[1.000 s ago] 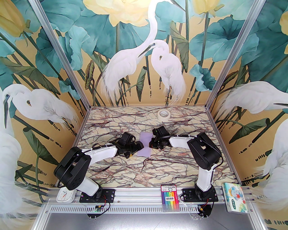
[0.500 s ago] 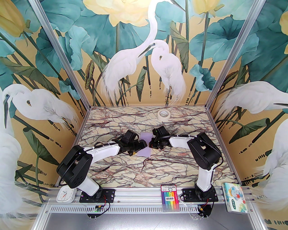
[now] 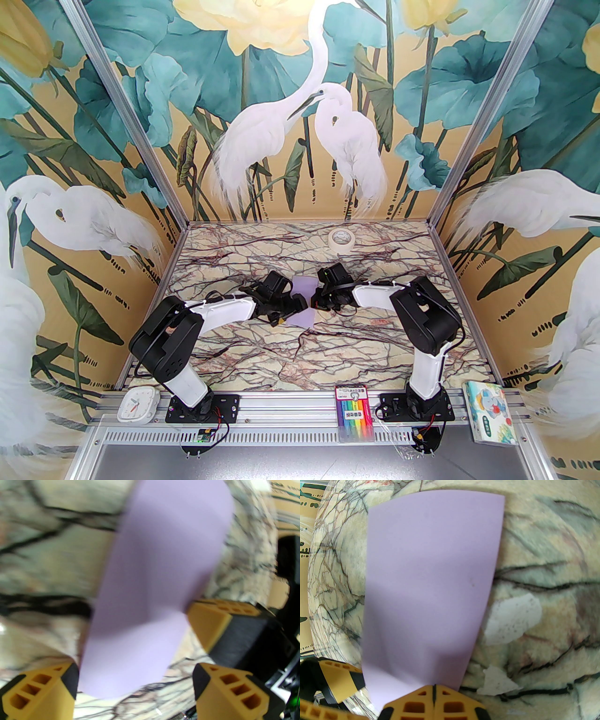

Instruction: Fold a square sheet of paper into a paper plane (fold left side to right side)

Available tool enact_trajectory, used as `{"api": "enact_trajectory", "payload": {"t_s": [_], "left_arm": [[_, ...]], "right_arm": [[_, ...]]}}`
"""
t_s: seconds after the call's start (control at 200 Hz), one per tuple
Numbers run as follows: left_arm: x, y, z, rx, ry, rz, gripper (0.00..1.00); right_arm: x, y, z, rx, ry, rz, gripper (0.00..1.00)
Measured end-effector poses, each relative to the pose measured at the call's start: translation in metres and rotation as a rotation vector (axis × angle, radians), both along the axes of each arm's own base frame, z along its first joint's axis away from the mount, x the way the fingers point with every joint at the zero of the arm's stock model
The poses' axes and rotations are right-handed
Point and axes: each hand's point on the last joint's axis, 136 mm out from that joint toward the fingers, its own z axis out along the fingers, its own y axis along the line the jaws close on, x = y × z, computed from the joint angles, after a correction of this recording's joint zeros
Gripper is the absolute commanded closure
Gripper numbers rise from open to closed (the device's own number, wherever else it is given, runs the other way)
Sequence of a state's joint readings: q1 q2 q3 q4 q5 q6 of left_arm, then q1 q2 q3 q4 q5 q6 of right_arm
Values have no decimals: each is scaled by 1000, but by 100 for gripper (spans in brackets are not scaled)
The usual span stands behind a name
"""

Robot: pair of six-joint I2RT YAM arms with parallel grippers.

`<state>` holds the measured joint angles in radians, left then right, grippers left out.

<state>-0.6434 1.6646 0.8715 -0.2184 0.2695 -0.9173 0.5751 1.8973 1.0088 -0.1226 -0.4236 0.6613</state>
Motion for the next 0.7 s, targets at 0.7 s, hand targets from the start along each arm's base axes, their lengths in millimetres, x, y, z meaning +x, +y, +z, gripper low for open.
{"api": "enact_trajectory", "payload": {"t_s": [0.7], "left_arm": [[12,-24,37,-263,-151,-7,51]], "right_arm": [[0,0,0,1,0,0,100]]}}
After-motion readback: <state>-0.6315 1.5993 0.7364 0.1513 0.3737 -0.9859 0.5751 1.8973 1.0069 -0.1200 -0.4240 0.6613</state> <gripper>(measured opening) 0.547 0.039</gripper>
